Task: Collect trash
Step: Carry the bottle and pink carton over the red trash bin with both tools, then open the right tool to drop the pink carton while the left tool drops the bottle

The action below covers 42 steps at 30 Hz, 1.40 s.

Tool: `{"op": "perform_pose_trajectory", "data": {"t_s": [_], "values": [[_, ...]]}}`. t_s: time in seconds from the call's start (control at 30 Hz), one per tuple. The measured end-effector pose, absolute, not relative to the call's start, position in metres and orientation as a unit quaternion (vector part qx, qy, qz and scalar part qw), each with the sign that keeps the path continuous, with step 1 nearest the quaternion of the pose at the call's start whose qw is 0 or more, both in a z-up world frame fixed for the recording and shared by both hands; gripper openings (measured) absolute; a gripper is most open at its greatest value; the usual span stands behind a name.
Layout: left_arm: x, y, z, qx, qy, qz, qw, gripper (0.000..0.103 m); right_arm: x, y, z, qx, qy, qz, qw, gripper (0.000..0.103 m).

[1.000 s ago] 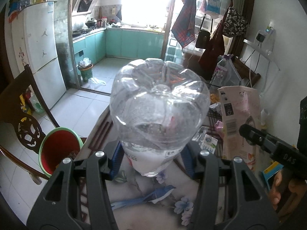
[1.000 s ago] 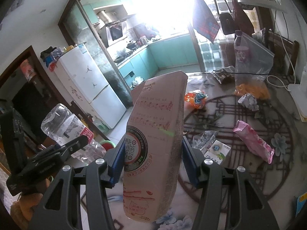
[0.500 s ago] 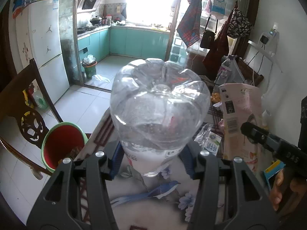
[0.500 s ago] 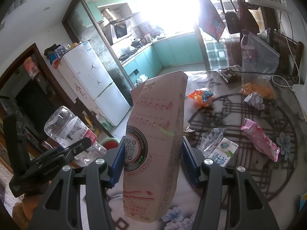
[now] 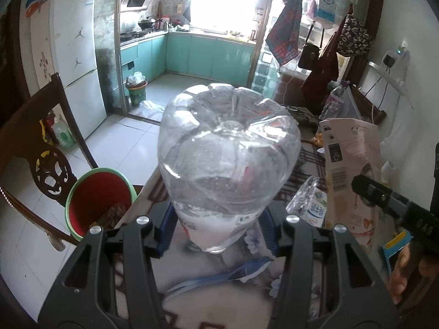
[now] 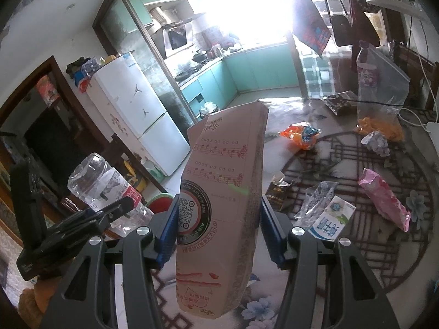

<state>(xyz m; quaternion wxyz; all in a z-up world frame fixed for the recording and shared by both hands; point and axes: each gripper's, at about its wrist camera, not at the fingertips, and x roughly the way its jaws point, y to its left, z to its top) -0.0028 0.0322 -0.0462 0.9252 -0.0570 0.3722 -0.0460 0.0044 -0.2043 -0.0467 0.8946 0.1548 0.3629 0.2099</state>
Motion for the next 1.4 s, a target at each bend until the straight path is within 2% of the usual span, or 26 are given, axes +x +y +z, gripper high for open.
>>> {"op": "perform_pose_trajectory", "data": {"t_s": [0.9,1.4], "values": [[0.077,0.214,-0.072,-0.066,0.397,-0.045,0.914,0.051,0.067,-0.008,-0.048,0.138,0.384,0.203,0.890,0.053],[0.095,0.303,-0.111,-0.074,0.439,0.007,0.896,0.051,0.110,0.097,-0.094,0.133,0.449,0.251,0.847,0.053]]}}
